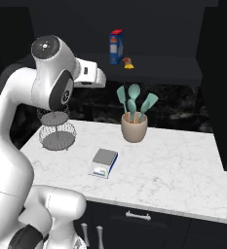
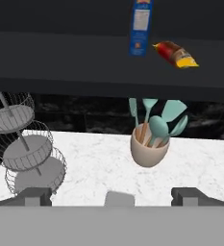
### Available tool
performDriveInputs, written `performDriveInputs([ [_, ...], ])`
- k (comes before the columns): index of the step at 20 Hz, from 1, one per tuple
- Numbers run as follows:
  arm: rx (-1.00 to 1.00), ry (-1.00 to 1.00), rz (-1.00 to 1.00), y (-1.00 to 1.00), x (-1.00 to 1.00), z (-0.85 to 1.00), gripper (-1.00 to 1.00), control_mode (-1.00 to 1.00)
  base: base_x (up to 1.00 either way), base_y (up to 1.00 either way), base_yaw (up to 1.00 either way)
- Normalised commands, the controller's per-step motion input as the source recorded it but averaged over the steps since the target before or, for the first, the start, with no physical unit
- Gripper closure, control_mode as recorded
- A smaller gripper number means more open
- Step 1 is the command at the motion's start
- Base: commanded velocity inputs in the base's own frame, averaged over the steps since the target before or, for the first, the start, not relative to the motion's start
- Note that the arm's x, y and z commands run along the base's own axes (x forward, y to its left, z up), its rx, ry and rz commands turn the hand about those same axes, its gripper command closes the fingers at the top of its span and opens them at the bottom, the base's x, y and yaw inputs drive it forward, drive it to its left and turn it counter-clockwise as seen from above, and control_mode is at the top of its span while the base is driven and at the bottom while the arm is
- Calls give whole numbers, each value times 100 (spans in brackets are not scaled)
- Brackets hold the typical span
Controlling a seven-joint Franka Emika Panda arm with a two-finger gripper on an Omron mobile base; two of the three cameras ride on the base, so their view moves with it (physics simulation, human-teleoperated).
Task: Pick the bar and place it on the digital scale for weighing, and close the cabinet.
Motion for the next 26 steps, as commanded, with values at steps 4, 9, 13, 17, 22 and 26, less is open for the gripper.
performDriveInputs([
  [4, 0, -5, 0, -11, 0, 64, -100, -100, 0, 0, 0],
  [9, 0, -14, 0, -36, 8, 17, -100, -100, 0, 0, 0],
  [13, 1, -7, 0, -43, 30, 0, -100, -100, 0, 0, 0],
  [17, 1, 0, 0, -35, 41, 0, -100, -100, 0, 0, 0],
  [22, 1, 1, 0, -12, 57, 0, -100, -100, 0, 0, 0],
  [26, 1, 4, 2, -12, 50, 0, -100, -100, 0, 0, 0],
])
